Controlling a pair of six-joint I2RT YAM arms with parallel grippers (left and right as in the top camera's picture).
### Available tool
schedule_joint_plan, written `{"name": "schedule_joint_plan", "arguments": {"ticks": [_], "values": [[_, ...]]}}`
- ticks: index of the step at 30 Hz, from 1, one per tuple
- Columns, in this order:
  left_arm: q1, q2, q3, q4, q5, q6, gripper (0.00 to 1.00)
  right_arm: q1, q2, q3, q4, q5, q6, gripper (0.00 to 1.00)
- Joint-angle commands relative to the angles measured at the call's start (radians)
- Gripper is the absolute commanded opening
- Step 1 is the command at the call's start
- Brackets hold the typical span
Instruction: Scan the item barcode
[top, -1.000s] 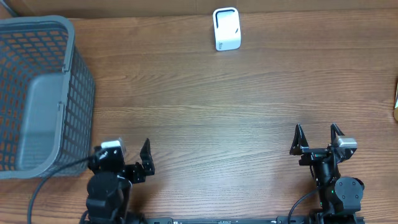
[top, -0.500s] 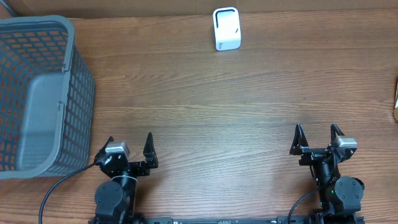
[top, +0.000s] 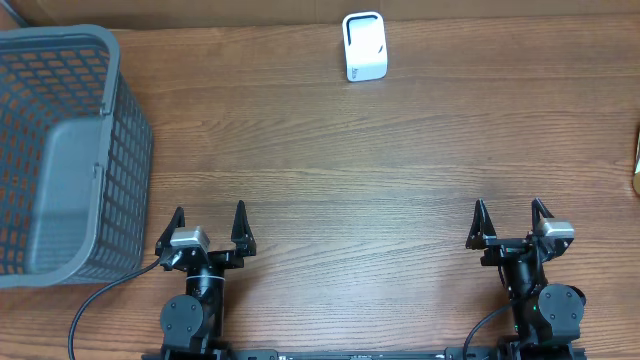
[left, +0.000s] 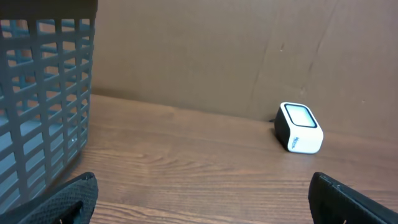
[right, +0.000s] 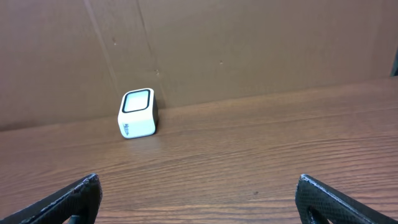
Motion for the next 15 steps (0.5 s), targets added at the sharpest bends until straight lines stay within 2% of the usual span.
{"name": "schedule_joint_plan", "arguments": {"ticks": [1, 6, 15], "values": [[0.006, -0.012, -0.008, 0.007, -0.010, 0.016, 1.00, 0.004, -0.010, -0.011, 0.006, 0.002, -0.004, 1.00], [0.006, -0.012, -0.008, -0.082, -0.010, 0.019, 1.00, 0.004, -0.010, -0.011, 0.006, 0.002, -0.004, 1.00], [0.051, -0.012, -0.008, -0.087, 0.018, 0.045, 1.00, 0.004, -0.010, -0.011, 0.006, 0.002, -0.004, 1.00]]}}
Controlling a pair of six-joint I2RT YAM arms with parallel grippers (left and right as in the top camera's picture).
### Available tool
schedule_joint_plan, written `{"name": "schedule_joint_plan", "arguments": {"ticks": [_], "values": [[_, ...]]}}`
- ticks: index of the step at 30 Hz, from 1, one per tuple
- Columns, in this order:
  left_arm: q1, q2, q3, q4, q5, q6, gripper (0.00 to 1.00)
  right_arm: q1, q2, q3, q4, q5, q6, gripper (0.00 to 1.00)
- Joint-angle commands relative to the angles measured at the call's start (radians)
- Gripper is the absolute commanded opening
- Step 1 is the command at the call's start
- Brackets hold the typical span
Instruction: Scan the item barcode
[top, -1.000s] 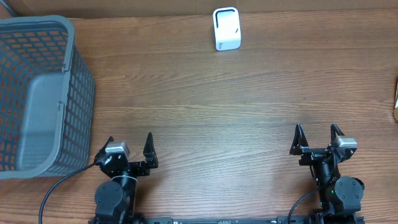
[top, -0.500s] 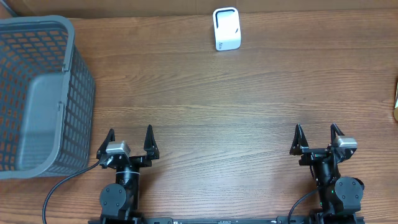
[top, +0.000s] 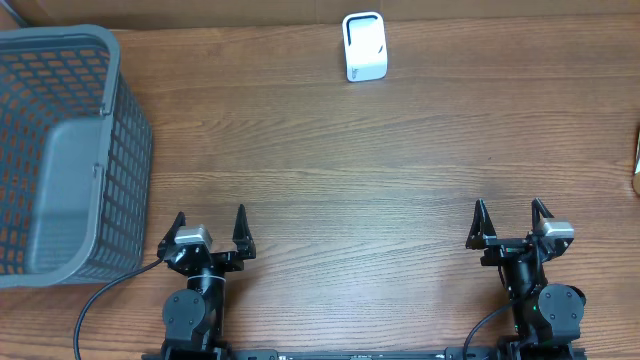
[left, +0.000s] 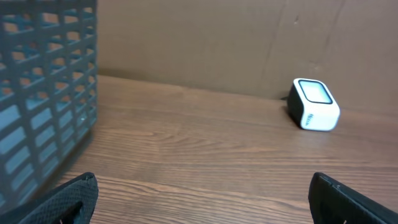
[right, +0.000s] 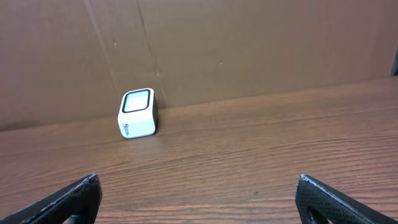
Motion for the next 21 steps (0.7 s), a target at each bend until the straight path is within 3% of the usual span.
{"name": "schedule_joint_plan", "arguments": {"ticks": [1, 8, 21], "values": [[0.039, -0.012, -0.004, -0.003, 0.027, 0.023, 1.00, 0.004, -0.010, -0.011, 0.006, 0.002, -0.004, 1.00], [0.103, -0.012, -0.003, -0.009, 0.058, 0.044, 1.00, 0.004, -0.010, -0.011, 0.006, 0.002, -0.004, 1.00], [0.104, -0.012, -0.003, -0.010, 0.055, 0.136, 1.00, 0.003, -0.010, -0.011, 0.006, 0.002, -0.004, 1.00]]}}
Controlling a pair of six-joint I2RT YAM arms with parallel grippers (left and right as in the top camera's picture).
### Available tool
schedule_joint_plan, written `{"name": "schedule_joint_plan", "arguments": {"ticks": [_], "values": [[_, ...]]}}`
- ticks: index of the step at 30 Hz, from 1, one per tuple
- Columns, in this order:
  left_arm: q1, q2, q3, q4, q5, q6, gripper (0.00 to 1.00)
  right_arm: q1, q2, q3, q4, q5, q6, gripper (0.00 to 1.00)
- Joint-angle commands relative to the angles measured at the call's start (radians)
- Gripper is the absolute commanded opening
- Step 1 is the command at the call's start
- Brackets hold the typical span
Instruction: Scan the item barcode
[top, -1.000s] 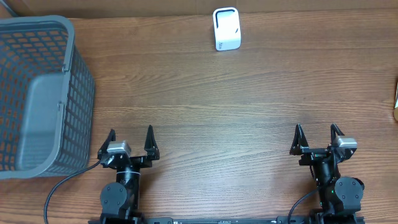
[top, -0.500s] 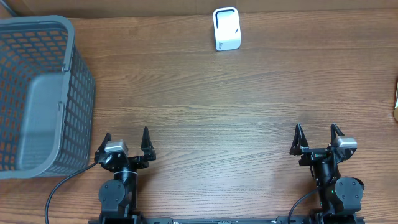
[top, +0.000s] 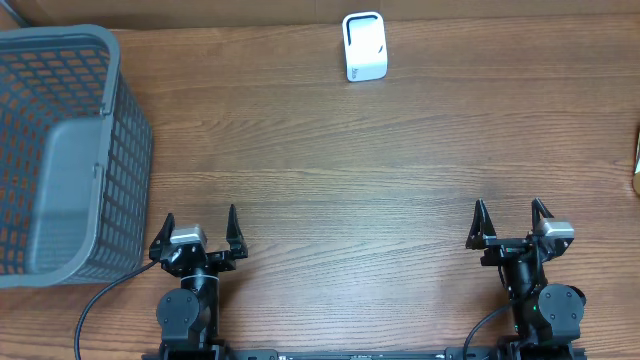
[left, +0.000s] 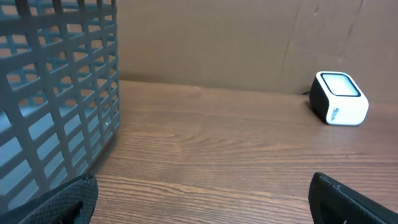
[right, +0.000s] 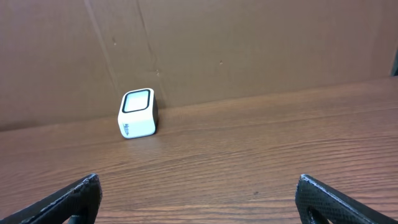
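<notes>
A small white barcode scanner (top: 364, 46) with a dark window stands at the far edge of the wooden table, also in the left wrist view (left: 339, 99) and the right wrist view (right: 138, 112). My left gripper (top: 195, 225) is open at the near left, nothing between its fingers. My right gripper (top: 510, 220) is open at the near right, also empty. A tan sliver of some object (top: 636, 165) shows at the right edge. No barcoded item is clearly visible.
A grey plastic mesh basket (top: 62, 150) fills the left side of the table, close to my left gripper, with its wall (left: 56, 93) in the left wrist view. A brown cardboard wall (right: 249, 43) backs the table.
My left gripper has shifted a little to the left, toward the basket, and its view has turned left. The right arm has not moved. Both grippers stay open.
My left gripper stood open at the near left, beside the basket. It then sat slightly nearer the table's front edge, and now a little further left. My right gripper and the scanner stayed where they were throughout.
</notes>
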Motion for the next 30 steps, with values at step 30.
{"name": "schedule_joint_plan", "arguments": {"ticks": [30], "values": [[0.010, -0.011, -0.003, 0.001, 0.001, 0.067, 1.00, 0.004, -0.010, -0.011, 0.006, 0.002, -0.004, 1.00]]}}
